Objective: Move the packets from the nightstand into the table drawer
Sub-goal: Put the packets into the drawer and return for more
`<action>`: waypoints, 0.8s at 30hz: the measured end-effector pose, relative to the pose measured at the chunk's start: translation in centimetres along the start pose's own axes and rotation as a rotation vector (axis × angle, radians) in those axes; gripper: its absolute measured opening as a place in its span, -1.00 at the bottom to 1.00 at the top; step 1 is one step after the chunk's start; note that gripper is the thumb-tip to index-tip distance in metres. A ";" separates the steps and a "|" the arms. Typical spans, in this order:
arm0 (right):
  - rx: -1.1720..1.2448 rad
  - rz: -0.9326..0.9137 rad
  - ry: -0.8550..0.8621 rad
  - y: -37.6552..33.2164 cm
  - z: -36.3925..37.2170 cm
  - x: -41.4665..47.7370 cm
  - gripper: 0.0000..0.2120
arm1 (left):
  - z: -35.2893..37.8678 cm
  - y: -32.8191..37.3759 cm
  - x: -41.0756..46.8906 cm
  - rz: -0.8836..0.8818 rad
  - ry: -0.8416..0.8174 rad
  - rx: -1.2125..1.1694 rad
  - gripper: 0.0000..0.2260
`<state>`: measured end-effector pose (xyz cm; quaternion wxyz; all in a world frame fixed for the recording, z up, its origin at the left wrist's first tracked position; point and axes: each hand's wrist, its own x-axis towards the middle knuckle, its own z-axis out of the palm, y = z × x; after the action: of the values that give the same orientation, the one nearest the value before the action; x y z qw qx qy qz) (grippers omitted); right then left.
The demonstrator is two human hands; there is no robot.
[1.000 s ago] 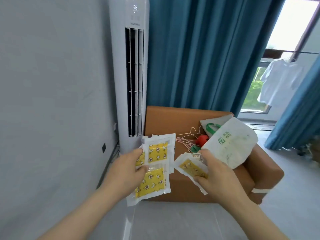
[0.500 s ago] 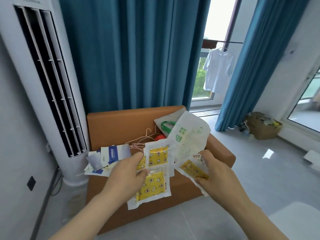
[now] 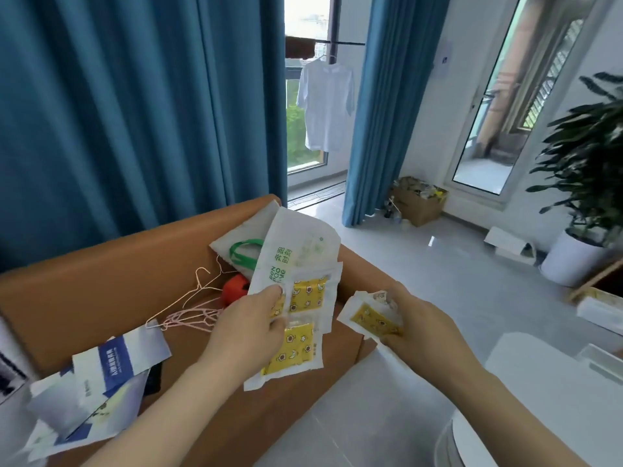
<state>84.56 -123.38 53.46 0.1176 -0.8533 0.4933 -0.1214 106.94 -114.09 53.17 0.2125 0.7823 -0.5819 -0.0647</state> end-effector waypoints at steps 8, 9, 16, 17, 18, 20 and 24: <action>-0.003 0.251 -0.035 2.9 2.9 5.1 -0.60 | 4.1 -1.3 11.6 0.212 -0.199 0.039 -0.91; 0.006 0.277 -0.033 3.6 3.2 5.4 -0.61 | 4.9 -1.0 12.7 0.228 -0.232 0.027 -0.92; 0.068 0.436 -0.017 9.9 4.6 8.7 -0.62 | 11.0 3.6 20.6 0.346 -0.333 0.015 -0.97; 0.078 0.458 -0.018 11.1 4.7 9.3 -0.63 | 11.9 4.7 21.6 0.352 -0.341 0.007 -0.97; 0.095 0.482 -0.017 12.3 4.7 9.8 -0.63 | 12.9 5.7 22.6 0.354 -0.352 -0.001 -0.98; 0.122 0.530 -0.007 15.0 4.6 10.7 -0.64 | 14.9 7.9 24.6 0.350 -0.369 -0.015 -0.98; 0.187 0.613 0.006 19.7 3.7 12.2 -0.62 | 18.2 12.3 28.0 0.327 -0.388 -0.035 -0.99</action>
<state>75.60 -143.28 44.77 0.2251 -0.6500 0.7145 -0.1276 98.54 -147.89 45.89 0.1183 0.6469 -0.7294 -0.1884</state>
